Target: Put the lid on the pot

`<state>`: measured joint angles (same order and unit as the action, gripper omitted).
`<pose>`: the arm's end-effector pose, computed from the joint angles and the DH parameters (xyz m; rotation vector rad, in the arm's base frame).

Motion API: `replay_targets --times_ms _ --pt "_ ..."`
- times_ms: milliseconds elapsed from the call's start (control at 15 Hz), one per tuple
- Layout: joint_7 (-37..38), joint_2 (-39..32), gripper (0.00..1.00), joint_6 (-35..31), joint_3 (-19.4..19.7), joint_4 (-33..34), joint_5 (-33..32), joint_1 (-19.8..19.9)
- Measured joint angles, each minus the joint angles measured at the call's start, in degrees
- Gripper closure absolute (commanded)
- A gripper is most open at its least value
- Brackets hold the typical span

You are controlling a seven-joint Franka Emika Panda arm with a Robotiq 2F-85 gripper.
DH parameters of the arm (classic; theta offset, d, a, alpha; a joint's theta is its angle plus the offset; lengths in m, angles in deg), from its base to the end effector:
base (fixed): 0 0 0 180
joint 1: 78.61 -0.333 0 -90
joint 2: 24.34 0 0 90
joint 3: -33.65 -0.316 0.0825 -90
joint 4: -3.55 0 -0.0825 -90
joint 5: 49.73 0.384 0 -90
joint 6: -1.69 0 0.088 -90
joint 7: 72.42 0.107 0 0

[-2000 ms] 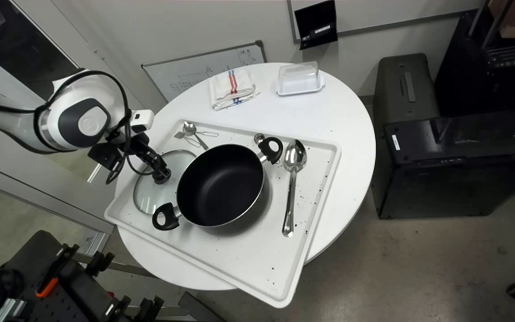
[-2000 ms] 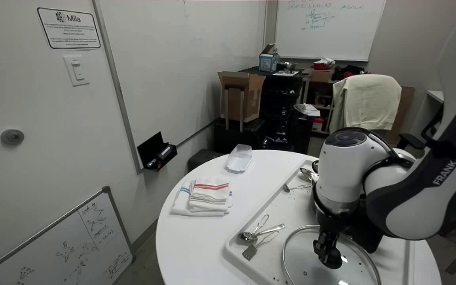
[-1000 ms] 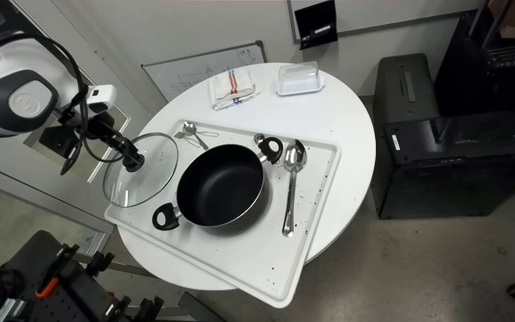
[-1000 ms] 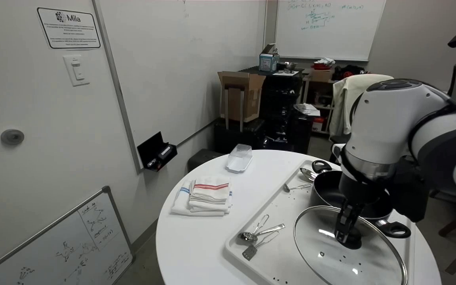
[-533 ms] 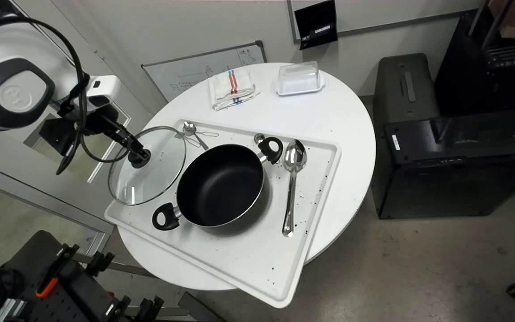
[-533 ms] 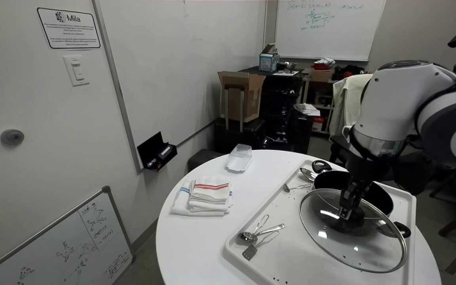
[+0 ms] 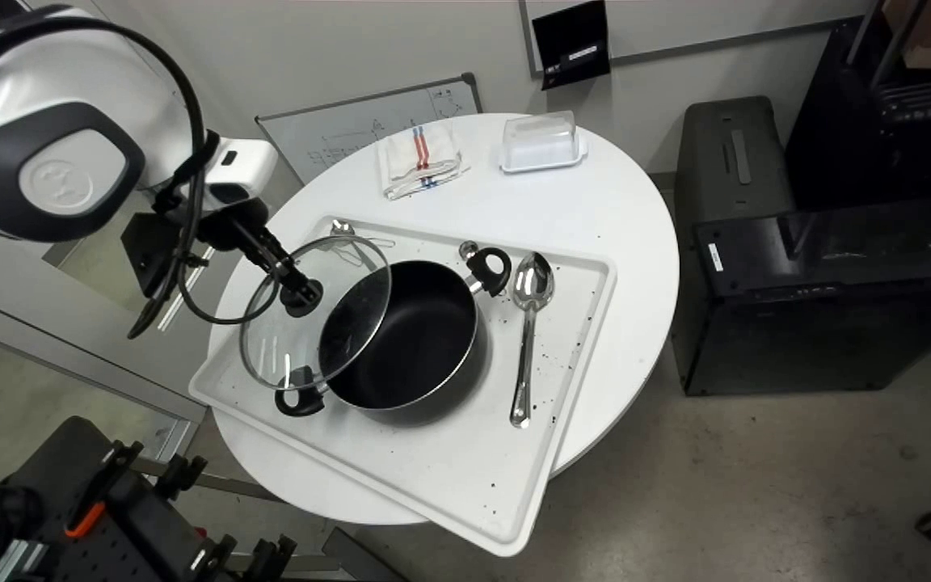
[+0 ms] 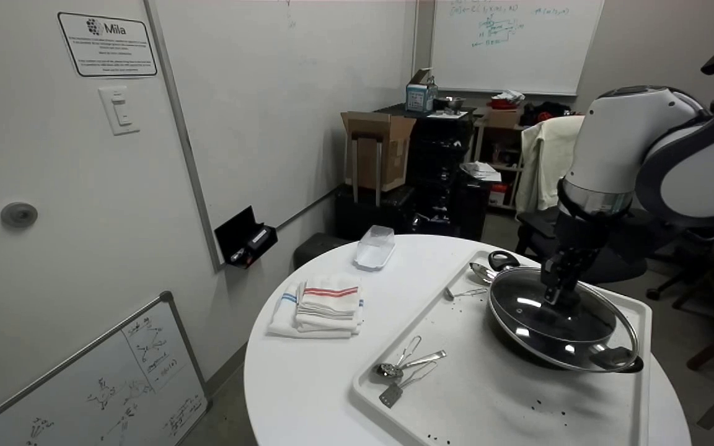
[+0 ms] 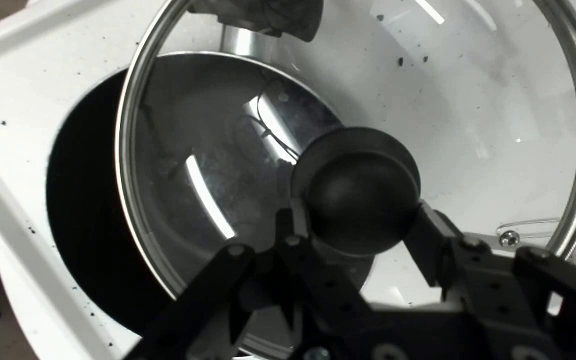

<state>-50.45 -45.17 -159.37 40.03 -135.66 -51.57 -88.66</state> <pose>0.4875 0.0296 0.1619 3.0660 -0.4344 0.0466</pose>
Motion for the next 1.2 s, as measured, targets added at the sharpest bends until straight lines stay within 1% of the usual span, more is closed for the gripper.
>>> replay_targets --times_ms 333,600,867,1200 --pt "0.6 -0.2 0.76 1.8 2.1 0.8 0.5 3.2" --pt "1.9 -1.3 0.76 3.0 2.9 2.7 1.7 5.2" --pt "3.5 -3.6 0.76 3.0 3.1 5.0 3.0 6.0" --pt "5.4 -6.9 0.76 3.0 3.4 8.0 4.9 6.1"
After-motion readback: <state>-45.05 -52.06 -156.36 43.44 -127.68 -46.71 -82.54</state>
